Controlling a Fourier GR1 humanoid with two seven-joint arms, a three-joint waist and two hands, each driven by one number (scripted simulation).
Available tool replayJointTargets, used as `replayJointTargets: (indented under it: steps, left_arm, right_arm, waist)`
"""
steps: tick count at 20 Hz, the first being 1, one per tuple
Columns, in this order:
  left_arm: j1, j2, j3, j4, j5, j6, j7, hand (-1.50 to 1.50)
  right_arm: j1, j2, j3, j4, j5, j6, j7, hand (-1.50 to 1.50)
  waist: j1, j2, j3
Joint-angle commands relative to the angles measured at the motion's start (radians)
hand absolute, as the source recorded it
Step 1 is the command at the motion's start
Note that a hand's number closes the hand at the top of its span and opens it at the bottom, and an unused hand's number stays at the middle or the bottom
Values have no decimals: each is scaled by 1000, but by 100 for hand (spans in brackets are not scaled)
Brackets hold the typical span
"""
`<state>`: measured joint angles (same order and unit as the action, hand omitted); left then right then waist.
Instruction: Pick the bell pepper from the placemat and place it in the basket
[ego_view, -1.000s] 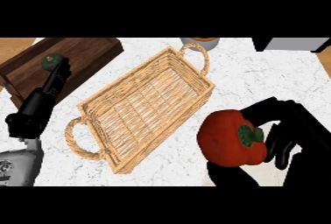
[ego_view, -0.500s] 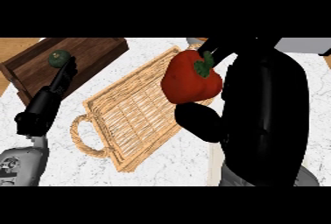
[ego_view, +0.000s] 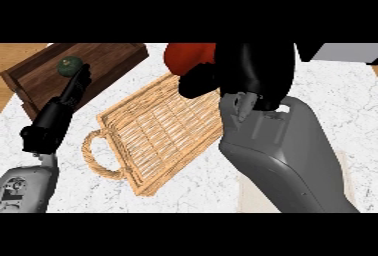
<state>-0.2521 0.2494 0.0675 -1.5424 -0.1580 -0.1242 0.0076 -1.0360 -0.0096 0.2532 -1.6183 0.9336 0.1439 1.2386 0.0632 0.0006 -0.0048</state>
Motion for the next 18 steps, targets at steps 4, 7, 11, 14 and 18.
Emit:
replayJointTargets:
  steps: [4, 7, 11, 14, 18]
  left_arm:
    - [3, 3, 7, 18, -14, 12, -9, 0]
    - [78, 16, 23, 31, 4, -11, -68, 0]
    - [9, -16, -2, 9, -14, 20, 1, 0]
    - [30, 7, 24, 5, 13, -6, -15, 0]
    - [12, 6, 26, 6, 3, 5, -16, 0]
  right_arm:
    - [-87, 9, 17, 244, -40, 97, 248, 150]
    - [-142, 9, -11, 286, -63, 174, 248, 150]
    - [-186, 9, 21, 386, -127, 187, 248, 150]
    - [-203, 9, -1, 400, -213, 131, 248, -150]
    - [-243, 9, -5, 428, -279, 46, 248, -150]
  waist:
    - [-20, -7, -1]
    - [-26, -14, -1]
    - [-29, -9, 1]
    - [-27, -10, 2]
    - [-33, -8, 2]
